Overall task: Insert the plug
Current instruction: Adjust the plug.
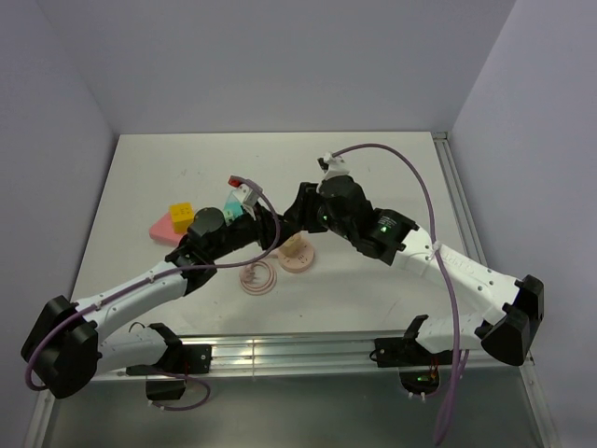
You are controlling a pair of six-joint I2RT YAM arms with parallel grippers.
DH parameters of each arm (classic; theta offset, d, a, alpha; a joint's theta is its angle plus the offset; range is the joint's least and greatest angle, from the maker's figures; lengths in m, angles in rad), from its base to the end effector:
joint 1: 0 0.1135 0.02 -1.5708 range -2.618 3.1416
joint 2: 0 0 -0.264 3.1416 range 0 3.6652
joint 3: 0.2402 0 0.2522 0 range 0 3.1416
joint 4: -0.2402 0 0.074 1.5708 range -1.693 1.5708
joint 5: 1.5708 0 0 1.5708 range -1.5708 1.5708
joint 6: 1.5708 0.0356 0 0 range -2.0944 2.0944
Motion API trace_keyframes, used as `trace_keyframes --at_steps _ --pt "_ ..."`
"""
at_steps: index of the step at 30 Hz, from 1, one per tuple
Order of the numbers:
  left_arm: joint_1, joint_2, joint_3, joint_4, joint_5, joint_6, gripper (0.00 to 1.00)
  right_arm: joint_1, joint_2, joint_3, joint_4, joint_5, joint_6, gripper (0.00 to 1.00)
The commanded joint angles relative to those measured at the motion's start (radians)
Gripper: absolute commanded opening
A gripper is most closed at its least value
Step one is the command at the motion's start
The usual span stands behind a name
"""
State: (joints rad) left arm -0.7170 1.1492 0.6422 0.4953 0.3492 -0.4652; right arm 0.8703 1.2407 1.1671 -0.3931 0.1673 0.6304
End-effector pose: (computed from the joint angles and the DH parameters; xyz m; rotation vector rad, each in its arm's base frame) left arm 0.1900 -0.1818 0.2866 0.5044 1.6391 -1.1780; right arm 0.1854 0.2107 0.3560 -0.1447 2.1141 0.7590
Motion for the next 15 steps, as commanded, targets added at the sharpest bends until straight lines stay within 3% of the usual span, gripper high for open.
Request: trace_keyframes --at_steps 1,3,11,14,15 --pt "-0.009 -0.040 -0.021 0.092 -0.006 0.042 0.00 -0.001 -0.004 0.062 -0.026 -0.058 -0.026 0.00" --pt "-0.007 -0.043 -0.036 0.111 0.002 0.053 0.00 -0.002 -0.006 0.068 -0.042 -0.084 -0.037 0.00" --pt "-0.007 -0.062 -0.094 0.167 -0.019 0.128 0.00 -0.028 -0.009 0.101 -0.107 -0.192 -0.080 0.19" --pt "-0.007 -0.066 -0.098 0.166 -0.024 0.168 0.00 -0.040 -0.009 0.120 -0.141 -0.216 -0.080 0.28" --pt "-0.007 -0.066 -0.099 0.158 -0.030 0.177 0.00 -0.043 -0.010 0.124 -0.147 -0.222 -0.083 0.37"
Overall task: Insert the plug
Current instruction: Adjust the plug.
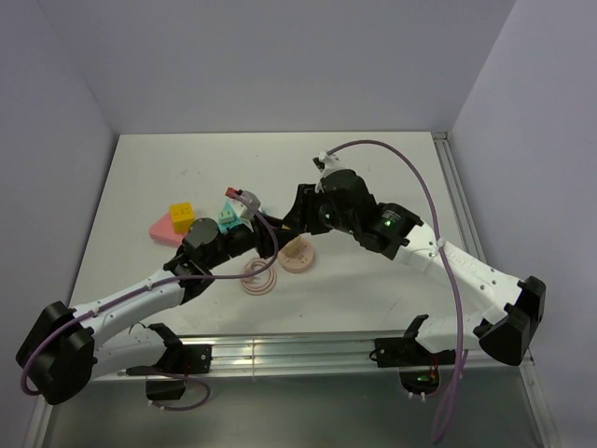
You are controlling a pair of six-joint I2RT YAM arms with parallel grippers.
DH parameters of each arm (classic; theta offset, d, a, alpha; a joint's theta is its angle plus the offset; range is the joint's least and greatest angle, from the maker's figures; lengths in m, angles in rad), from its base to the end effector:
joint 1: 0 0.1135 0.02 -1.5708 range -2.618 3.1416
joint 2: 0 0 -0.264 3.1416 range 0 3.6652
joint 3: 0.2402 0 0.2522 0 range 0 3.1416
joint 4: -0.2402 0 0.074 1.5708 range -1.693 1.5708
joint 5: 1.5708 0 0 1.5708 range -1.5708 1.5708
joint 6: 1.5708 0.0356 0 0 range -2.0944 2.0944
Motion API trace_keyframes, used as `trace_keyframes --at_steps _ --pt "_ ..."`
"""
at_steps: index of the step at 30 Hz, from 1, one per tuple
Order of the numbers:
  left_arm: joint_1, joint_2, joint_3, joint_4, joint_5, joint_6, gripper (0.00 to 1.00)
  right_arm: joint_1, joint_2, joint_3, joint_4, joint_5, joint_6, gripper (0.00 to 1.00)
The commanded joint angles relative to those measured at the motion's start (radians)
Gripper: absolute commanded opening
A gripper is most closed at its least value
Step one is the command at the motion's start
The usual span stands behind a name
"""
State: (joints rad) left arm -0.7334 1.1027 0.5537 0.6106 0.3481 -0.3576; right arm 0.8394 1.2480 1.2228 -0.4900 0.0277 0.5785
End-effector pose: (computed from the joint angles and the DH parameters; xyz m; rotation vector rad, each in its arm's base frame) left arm 0.1764 -0.1753 0.2791 0.5912 1.5118 -1.1204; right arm 0.1864 0.2062 0.3637 -0.2680 2.1791 0.8102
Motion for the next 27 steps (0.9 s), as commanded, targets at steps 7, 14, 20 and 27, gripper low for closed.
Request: trace_keyframes --at_steps 7,14,20,27 --pt "0.009 -0.024 -0.052 0.092 -0.024 0.135 0.00 -0.033 -0.021 0.107 -0.117 -0.114 -0.034 0.62" --pt "0.009 -0.024 -0.069 0.104 0.040 0.215 0.00 -0.036 0.018 0.207 -0.249 -0.169 -0.029 0.75" --pt "0.008 -0.052 -0.109 0.133 0.072 0.290 0.00 -0.075 0.097 0.305 -0.395 -0.242 -0.042 0.77" --pt "0.008 -0.066 -0.135 0.181 0.129 0.305 0.00 -0.097 0.157 0.339 -0.433 -0.264 -0.077 0.82"
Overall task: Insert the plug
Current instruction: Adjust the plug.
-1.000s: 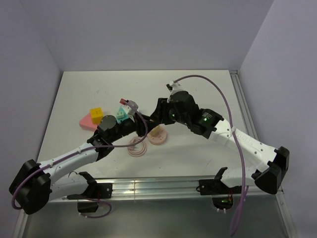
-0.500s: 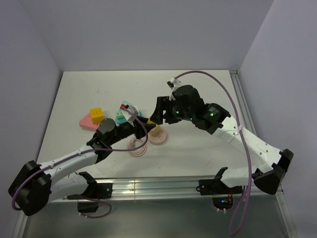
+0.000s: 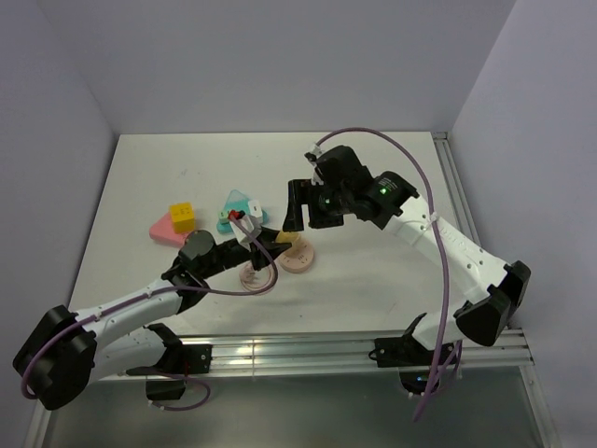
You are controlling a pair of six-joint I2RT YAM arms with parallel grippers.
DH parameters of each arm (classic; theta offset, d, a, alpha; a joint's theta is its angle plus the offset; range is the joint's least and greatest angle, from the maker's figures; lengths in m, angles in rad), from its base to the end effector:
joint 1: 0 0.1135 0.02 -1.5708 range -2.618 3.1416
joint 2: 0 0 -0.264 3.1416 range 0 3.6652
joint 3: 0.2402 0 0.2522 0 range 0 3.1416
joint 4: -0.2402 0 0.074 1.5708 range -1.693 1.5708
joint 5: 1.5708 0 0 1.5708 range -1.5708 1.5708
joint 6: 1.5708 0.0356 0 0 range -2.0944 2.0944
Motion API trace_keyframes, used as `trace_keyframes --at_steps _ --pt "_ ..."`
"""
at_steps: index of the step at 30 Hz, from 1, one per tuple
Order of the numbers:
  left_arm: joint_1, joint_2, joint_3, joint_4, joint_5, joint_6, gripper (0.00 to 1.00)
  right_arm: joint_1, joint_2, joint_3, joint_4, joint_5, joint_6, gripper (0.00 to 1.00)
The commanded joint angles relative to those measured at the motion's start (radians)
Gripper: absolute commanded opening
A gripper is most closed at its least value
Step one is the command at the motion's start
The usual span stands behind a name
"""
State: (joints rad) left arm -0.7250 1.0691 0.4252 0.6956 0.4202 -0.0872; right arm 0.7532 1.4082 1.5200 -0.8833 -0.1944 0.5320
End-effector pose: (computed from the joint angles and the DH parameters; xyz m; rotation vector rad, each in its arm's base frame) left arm 0.1635 -0.1643 0.2514 0.8242 1.3755 -0.9574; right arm 0.2084 0.2048 0.3850 -0.3764 2.4615 0.8240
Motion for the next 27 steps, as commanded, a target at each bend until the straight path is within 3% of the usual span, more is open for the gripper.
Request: trace_keyframes --at_steps 1,11,27 --pt "-0.002 -0.035 -0.011 0.100 0.063 0.035 0.00 -0.014 0.003 0.037 -0.037 -0.065 -0.033 0.82" --pt "-0.004 -0.044 -0.013 0.088 0.118 0.075 0.00 -0.046 0.040 0.003 0.012 -0.256 -0.030 0.81" --pt "-0.010 -0.054 -0.009 0.055 0.118 0.118 0.00 -0.049 0.097 -0.021 0.007 -0.303 -0.043 0.72"
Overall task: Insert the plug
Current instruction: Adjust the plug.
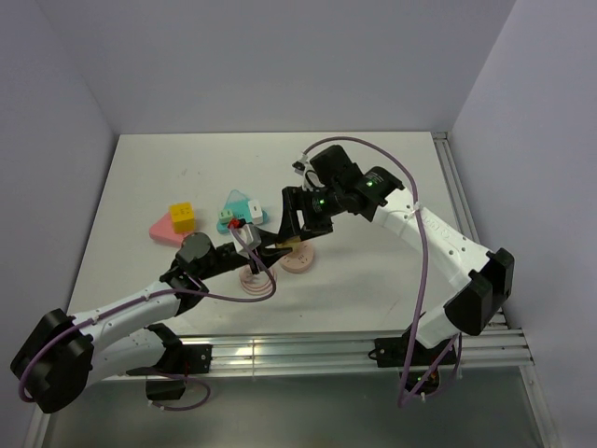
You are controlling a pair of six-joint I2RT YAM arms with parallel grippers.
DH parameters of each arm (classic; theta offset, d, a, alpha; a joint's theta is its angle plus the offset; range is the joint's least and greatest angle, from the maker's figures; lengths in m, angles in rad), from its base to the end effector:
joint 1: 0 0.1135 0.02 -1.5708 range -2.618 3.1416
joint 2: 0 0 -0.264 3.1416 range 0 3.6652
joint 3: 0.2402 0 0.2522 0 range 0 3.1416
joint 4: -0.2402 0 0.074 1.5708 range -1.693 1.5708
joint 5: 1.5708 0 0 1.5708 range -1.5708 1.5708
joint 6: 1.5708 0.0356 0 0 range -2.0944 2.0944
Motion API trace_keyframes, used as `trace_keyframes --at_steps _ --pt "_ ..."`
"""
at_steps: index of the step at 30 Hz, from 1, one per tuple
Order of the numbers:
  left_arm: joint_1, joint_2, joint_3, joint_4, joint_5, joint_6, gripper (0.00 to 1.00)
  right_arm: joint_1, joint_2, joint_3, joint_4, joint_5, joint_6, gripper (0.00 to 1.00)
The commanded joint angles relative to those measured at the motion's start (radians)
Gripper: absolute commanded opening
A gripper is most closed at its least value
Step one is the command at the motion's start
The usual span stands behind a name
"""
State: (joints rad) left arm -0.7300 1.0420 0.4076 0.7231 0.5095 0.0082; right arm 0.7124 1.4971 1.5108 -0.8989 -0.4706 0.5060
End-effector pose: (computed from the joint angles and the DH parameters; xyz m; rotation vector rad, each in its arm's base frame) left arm 0.1556 -0.1625 0.2539 0.9453 1.2529 -0.9503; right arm 0.2253 0.2159 0.3583 -0.4971 2.6051 1.0592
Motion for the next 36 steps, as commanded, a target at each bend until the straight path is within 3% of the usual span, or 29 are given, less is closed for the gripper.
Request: trace_keyframes --at_steps 1,12,18,23,24,27,29,36 --pt "-0.005 -0.025 0.008 0.024 0.029 0.024 0.00 -0.007 0.011 -0.012 0.022 -0.029 -0.015 0.69" --pt "-0.006 -0.016 0.023 0.004 0.027 0.027 0.00 -0.007 0.029 -0.037 0.034 -0.036 -0.017 0.61" --pt "-0.006 -0.011 0.026 0.004 0.031 0.027 0.00 -0.007 0.040 -0.035 0.044 -0.043 -0.015 0.32" --pt "-0.006 -0.007 0.031 -0.008 0.026 0.030 0.03 -0.008 0.034 -0.029 0.052 -0.028 -0.007 0.25" --pt "-0.006 -0.007 0.030 -0.004 0.026 0.030 0.06 -0.008 0.032 -0.027 0.052 -0.020 -0.006 0.20" --pt "-0.006 -0.016 0.017 0.012 0.024 0.027 0.26 -0.011 0.012 -0.029 0.064 0.012 0.003 0.17" --pt "-0.006 -0.025 0.010 0.016 0.017 0.024 0.30 -0.017 -0.001 -0.031 0.068 0.026 0.008 0.16" --pt "-0.006 -0.045 -0.009 0.032 0.004 0.013 0.58 -0.039 -0.031 -0.037 0.064 0.061 0.008 0.12"
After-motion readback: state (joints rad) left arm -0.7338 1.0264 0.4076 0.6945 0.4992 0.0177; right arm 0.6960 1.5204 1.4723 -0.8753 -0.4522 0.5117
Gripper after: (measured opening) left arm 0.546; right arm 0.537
